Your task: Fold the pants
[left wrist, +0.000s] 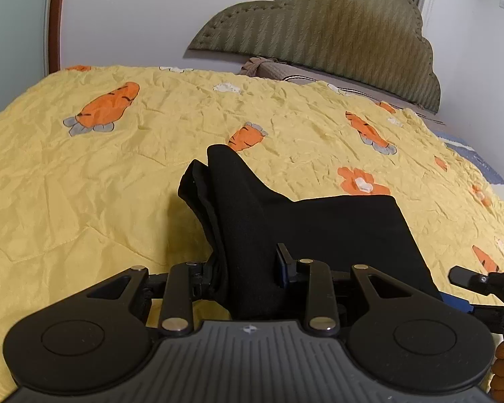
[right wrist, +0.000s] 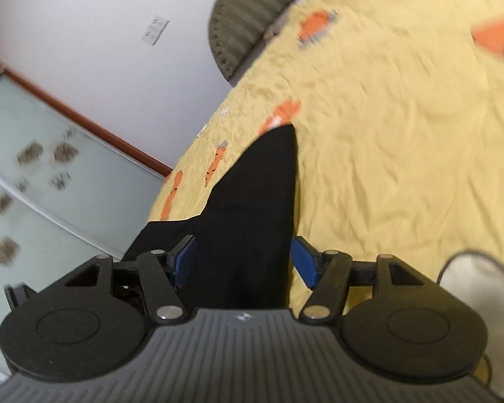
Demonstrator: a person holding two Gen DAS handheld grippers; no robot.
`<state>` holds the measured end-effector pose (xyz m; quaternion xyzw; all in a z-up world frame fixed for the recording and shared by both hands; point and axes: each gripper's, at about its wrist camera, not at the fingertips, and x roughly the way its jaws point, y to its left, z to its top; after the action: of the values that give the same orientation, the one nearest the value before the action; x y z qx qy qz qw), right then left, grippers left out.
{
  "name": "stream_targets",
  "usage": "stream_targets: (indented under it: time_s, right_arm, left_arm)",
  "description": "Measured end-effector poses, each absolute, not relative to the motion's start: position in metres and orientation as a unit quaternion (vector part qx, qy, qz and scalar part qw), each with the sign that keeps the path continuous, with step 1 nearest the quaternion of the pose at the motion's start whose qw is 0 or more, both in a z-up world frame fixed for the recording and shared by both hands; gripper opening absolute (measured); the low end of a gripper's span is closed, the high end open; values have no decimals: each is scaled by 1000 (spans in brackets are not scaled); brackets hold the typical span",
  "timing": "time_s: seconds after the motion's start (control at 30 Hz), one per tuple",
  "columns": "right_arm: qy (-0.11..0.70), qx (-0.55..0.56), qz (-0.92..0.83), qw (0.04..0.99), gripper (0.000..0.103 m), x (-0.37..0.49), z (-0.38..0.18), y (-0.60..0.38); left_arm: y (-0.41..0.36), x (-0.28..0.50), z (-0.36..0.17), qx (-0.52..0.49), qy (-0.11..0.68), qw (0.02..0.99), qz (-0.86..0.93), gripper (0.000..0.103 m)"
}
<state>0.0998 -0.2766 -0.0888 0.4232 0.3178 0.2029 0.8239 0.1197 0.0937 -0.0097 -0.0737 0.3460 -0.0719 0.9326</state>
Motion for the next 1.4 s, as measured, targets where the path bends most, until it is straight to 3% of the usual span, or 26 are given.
stream_targets:
  time_s: [0.4,0.47,0.5,0.63,0.87,1.4]
  right_arm:
    - [347,405,193,824,53,129,-99,-251]
    - [351,385,190,832,31,134,-99,-244]
    - [354,378,186,835,25,136,-99,-241]
    - [341,357,181,851,15,131,-94,-241]
    - [314,282,187,887,13,125,-66,-236]
    - [283,225,139,922,12,115,-36,-289]
  left_arm:
    - [72,116,-11,-7,331,942,-55,30]
    - [72,116,-11,-9,334,941,-53,30]
    - [72,116,-11,-9,334,941,-52,30]
    - [65,113,-7,4,328,943,-50,30]
    - [46,110,3,28,317,947,-46,30]
    - [-13,123,1,19,331,939,-95,30]
